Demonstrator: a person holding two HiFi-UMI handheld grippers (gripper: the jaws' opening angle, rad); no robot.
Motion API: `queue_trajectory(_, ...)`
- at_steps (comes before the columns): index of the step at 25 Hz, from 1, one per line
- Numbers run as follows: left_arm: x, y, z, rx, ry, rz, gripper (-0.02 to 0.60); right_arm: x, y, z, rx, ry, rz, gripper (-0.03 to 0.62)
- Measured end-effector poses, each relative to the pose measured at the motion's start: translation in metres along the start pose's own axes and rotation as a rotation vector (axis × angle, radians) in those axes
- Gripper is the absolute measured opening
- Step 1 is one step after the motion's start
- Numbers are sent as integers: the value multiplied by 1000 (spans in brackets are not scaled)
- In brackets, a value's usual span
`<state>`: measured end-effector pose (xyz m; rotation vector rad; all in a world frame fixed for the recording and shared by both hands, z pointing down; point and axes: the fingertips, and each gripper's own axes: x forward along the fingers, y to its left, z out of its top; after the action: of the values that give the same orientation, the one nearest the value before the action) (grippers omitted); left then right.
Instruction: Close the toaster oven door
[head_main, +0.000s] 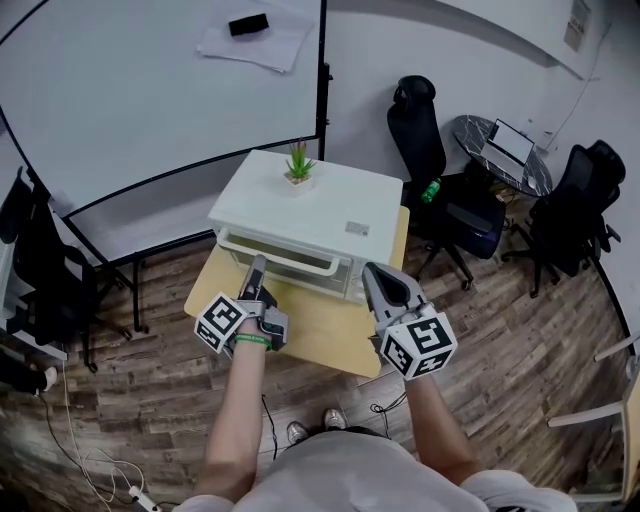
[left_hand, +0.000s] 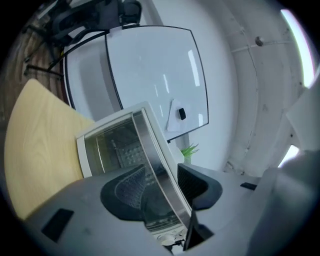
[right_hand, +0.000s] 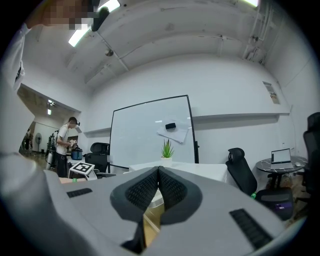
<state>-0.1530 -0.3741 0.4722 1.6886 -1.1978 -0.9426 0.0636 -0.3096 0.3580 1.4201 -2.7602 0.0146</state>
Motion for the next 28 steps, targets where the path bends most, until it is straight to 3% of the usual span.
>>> queue_trajectory(9,-35,-41,22,659,62,54,97,21,32,-4,7,2,80,0)
queue_trajectory(14,-48,-67,23,943,79,59,64,28,44,-5,6,1,104,0)
queue_trajectory(22,-68,-88,13,1145,108,42,24,35,54,-12,-11,18,122,0)
queue_trajectory(28,-83,-98,9,1170,84,18,14,32,60,-16,-32,31,128,0)
